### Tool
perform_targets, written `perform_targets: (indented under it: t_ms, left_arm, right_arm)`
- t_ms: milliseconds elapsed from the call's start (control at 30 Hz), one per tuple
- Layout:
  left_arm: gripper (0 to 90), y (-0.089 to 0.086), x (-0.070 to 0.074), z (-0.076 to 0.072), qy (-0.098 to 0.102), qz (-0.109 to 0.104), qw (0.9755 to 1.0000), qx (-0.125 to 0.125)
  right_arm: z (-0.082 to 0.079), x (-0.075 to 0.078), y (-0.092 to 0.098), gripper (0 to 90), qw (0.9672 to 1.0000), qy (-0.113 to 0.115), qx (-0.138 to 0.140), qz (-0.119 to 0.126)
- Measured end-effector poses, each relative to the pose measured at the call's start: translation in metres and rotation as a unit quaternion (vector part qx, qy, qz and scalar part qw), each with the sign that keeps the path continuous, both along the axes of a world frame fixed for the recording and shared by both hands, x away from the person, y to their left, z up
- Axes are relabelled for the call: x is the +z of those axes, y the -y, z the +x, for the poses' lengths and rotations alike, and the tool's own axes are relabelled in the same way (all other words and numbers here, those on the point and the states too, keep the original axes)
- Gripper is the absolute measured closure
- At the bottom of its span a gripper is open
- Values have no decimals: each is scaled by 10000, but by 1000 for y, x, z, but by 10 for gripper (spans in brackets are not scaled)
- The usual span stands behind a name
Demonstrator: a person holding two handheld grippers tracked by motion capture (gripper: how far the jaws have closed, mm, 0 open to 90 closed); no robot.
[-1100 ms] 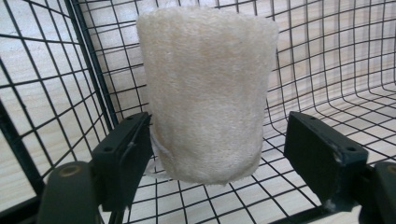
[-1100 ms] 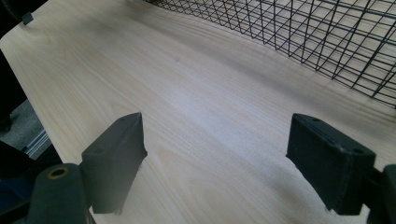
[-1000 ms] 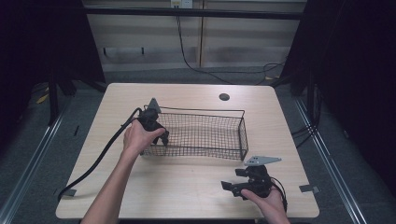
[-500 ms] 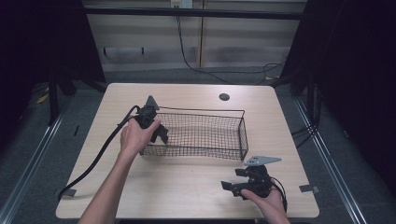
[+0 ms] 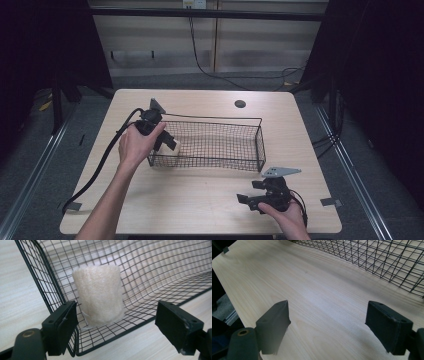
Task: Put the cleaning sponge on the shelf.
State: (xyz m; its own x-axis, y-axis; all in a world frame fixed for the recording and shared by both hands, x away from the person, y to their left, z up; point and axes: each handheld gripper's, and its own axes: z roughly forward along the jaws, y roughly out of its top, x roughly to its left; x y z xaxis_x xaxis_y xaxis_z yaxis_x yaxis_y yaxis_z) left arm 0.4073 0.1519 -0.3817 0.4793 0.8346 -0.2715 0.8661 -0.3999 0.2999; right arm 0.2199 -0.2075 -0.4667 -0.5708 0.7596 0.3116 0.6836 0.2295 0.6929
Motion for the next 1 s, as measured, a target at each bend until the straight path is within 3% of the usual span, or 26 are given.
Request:
perform_targets:
  t_ms: [133, 267, 300, 400, 600, 667, 733, 833, 900, 933, 967, 1000]
  left_arm:
    - [210, -4, 6, -4, 204, -141, 9997, -85]
    - [229, -11, 11, -8, 332, 48, 9991, -243]
    - [229, -17, 13, -12, 397, -102, 9987, -305]
    - [230, -22, 13, -15, 445, -265, 9980, -366]
    - [232, -35, 15, -25, 680, -256, 9968, -333]
    - [207, -41, 17, -31, 710, -521, 9952, -430]
    - [169, -46, 18, -35, 745, -609, 9941, -498]
    - [208, -52, 20, -38, 813, -539, 9942, -449]
    - [228, -57, 22, -43, 951, -666, 9919, -519]
    - [228, -57, 22, -43, 951, -666, 9919, -519]
    - [228, -61, 23, -50, 1069, -801, 9898, -505]
    - [228, -61, 23, -50, 1069, -801, 9898, -505]
  right_arm:
    - [0, 0, 0, 190, 10000, -5, -6, 0]
    - [0, 0, 0, 190, 10000, -7, -9, -3]
    - [0, 0, 0, 190, 10000, 1, -1, 1]
    - [0, 0, 0, 190, 10000, 3, -5, 0]
    - [0, 0, 0, 190, 10000, 0, -17, 1]
    - [0, 0, 0, 190, 10000, -20, -34, -1]
    - [0, 0, 0, 190, 10000, -14, -39, 3]
    - [0, 0, 1, 190, 10000, -9, -51, -2]
    - [0, 0, 0, 190, 10000, -11, -54, 0]
    - [-1, 0, 0, 190, 10000, 9, -31, -2]
    - [-1, 0, 1, 190, 10000, 3, -36, -5]
    - [-1, 0, 1, 190, 10000, 3, -36, -5]
